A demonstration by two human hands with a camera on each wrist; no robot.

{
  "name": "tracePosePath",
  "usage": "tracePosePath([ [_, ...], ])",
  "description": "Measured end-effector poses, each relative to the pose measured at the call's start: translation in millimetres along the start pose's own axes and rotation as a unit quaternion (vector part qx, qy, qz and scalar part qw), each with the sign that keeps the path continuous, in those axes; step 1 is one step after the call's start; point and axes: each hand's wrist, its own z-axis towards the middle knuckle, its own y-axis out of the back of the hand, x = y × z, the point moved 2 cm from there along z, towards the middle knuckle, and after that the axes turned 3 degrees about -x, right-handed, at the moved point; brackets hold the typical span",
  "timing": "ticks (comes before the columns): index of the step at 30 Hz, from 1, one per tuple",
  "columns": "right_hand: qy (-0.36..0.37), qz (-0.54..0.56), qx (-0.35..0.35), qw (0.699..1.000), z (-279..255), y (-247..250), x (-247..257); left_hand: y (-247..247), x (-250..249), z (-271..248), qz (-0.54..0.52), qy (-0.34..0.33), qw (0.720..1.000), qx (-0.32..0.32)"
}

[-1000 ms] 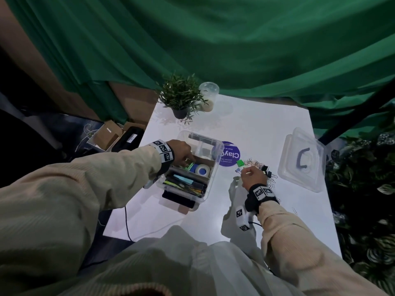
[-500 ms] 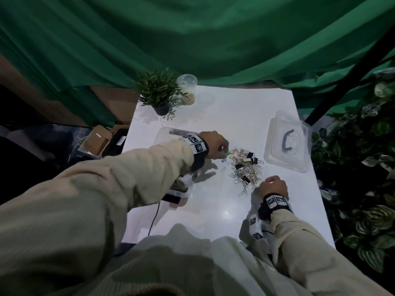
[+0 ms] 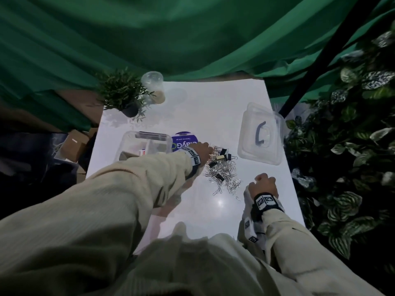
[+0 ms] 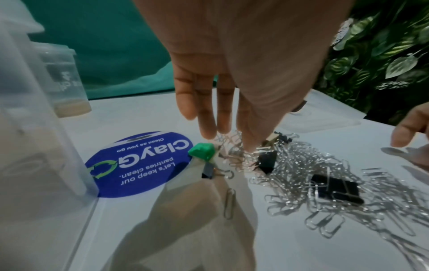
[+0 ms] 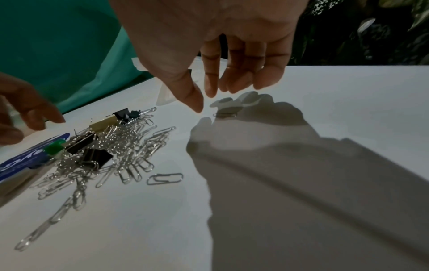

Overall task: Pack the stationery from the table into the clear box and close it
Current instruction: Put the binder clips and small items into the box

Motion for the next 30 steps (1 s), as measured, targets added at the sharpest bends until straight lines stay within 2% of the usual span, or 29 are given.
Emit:
tracePosePath([
  [2,0.048,0.013,0.020,0.999,4,-5,6,-3,-1,7,-0.021,0.007,1.000,-0.002],
  [8,0.154,-0.015,-0.016,0.988,8,7,64,-14,-13,21,-0.042,0.016,0.999,0.014],
  [16,0.268,-0.111,0.033,0.956,21,-8,111,-14,-5,22,-0.093,0.008,0.995,0.028],
  [19,0.269,-0.143,0.040,0.951,22,-19,112,-18,-1,17,-0.109,0.002,0.994,0.029],
  [24,0.281,-0.125,0.033,0.951,23,-25,120,-35,5,14,-0.126,0.022,0.991,0.041],
  [27,0.271,-0.057,0.035,0.960,24,-20,123,-32,6,11,-0.138,0.024,0.989,0.040],
  [30,0.220,0.070,0.019,0.973,27,-12,118,-32,10,9,-0.163,0.041,0.985,0.040],
])
